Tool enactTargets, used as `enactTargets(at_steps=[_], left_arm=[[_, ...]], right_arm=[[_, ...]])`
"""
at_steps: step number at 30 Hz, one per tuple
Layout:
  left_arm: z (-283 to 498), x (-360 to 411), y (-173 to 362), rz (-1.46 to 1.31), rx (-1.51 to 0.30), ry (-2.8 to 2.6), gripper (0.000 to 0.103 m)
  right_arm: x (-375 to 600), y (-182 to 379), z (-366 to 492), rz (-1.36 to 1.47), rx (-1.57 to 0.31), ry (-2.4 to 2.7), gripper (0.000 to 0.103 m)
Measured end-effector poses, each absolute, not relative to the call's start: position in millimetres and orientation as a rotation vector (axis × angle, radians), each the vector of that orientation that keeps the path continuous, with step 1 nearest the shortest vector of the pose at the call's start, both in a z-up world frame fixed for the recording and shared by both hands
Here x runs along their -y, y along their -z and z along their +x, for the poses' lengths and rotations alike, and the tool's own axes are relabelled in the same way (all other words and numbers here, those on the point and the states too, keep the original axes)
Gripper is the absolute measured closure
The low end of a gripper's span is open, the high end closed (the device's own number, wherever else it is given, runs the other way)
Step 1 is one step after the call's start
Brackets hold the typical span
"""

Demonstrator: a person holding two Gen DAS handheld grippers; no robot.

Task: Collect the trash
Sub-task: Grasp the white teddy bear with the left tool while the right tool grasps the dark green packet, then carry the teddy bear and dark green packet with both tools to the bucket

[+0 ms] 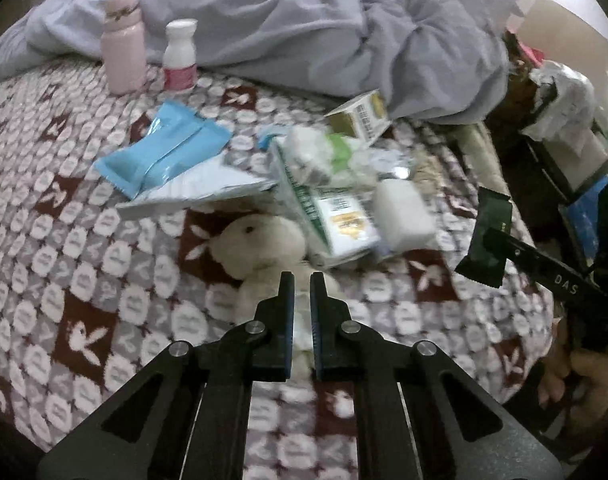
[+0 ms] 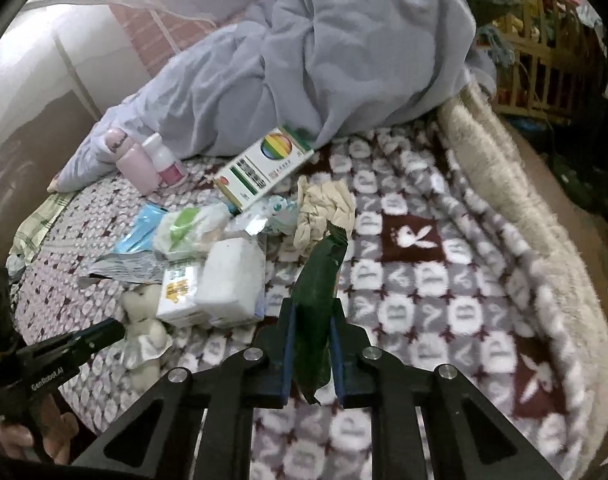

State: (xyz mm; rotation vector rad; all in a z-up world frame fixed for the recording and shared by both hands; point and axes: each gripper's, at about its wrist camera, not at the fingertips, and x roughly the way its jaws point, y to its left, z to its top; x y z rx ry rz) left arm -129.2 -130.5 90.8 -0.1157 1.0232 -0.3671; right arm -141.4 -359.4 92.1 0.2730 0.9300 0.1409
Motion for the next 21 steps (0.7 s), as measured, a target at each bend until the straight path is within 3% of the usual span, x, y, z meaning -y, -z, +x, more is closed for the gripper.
enactTargets(at_steps=[6, 7, 8, 10, 16, 17, 20, 21], left_arm=[[-131.4, 123.8, -84.1, -0.174, -1.048, 0.305, 0.094], [-130.0, 121.7, -79.4, -0.19, -1.063, 0.299, 0.08], [-128.0, 121.1, -75.6, -0.204, -1.071, 0.295, 0.056], [-124.1, 121.7, -65.1, -0.235, -1.068, 0.278, 0.039], [-108.4, 127.8, -38.1, -0.262, -1.113, 0.236, 0.042], [-109.3, 128.6, -38.5, -0.252, -1.115, 0.236, 0.056], [-118.4, 131.0, -48.2, -0.205, -1.116, 0.252, 0.064], [-123.0, 130.9, -54.1, -0.193, -1.108, 0.255, 0.071]], right_arm=[[366.1, -108.0, -163.4, 0.26, -0.901, -0.15, 0.088], [365.4, -108.6, -166.0, 0.252, -0.899, -0.151, 0.088], [365.0, -108.6, -168.4, 0.248, -0.899, -0.154, 0.088], [363.8, -107.7, -171.1, 0.247, -0.907, -0.162, 0.088], [355.5, -107.6, -177.0, 0.22, -0.915, -0.18, 0.088], [354.8, -107.6, -177.9, 0.217, -0.917, -0.181, 0.088], [357.0, -107.8, -180.5, 0.218, -0.919, -0.179, 0.088], [358.2, -107.8, -181.4, 0.221, -0.919, -0.179, 0.088]])
